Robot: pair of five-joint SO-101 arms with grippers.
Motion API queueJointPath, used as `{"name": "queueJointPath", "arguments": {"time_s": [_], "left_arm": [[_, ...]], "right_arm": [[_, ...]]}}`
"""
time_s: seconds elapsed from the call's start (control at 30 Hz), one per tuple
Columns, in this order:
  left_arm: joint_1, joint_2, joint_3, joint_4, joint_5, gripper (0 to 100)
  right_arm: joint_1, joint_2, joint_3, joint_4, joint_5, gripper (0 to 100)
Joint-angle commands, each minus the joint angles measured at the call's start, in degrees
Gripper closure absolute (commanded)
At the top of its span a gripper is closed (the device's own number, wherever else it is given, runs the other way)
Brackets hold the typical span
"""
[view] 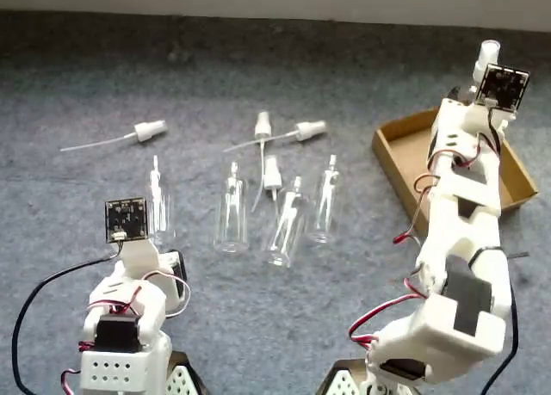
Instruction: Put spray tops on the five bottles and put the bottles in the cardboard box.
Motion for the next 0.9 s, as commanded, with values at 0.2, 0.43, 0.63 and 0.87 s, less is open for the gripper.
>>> {"name": "queueJointPath", "arguments": {"time_s": [0.2, 0.43, 0.63, 0.87], "left_arm": [[1.4, -0.2, 1.2, -1.1, -0.9, 95], [1.4, -0.2, 1.2, -1.2, -0.9, 95], [1.4, -0.2, 1.2, -1.2, -0.9, 95], [1.4, -0.2, 1.2, -1.2, -0.9, 95]], "right_arm": [[1.6, 10.6, -15.0, -1.5, 0.0, 88.5], [1.7, 19.7, -18.5, -23.3, 0.0, 88.6], [1.7, 27.4, -17.1, -37.5, -0.1, 88.6], [2.0, 31.2, -17.4, -37.7, -0.4, 88.6]]}}
